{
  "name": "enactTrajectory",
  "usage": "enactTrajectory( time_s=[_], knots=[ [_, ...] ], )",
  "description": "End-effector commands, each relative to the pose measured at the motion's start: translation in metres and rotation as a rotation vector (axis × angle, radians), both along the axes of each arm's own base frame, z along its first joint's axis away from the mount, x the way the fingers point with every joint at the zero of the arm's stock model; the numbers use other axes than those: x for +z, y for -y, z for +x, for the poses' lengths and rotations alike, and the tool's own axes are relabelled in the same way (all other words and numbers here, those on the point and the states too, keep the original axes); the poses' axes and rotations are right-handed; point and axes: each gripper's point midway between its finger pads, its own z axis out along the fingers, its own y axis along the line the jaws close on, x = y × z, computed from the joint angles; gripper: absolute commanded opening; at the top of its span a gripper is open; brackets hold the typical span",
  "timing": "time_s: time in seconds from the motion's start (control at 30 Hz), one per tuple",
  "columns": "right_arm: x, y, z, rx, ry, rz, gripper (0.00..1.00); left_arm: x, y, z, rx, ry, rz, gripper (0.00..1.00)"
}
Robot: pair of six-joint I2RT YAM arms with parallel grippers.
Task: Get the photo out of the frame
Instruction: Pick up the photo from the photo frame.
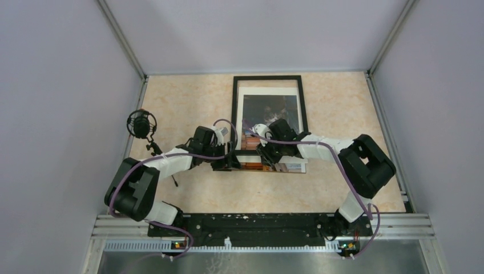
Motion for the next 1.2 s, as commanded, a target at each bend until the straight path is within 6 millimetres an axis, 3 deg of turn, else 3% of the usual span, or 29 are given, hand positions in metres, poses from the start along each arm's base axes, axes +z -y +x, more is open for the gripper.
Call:
enactTrajectory(
  time_s=[0.0, 0.7, 1.17],
  knots=[
    [-0.014, 0.004, -0.007, 0.017, -0.027, -0.059, 0.35, 0.008, 0.003, 0.001, -0.01, 0.025, -0.029, 0.7],
    [-0.02, 0.004, -0.01, 0.024, -0.048, -0.072, 0.35, -0.021, -0.006, 0.016, 0.098, -0.027, 0.019, 0.73],
    [-0.03, 0.0, -0.019, 0.052, -0.098, -0.101, 0.35, -0.023, 0.006, 0.035, 0.133, -0.056, -0.061, 0.72]
  ],
)
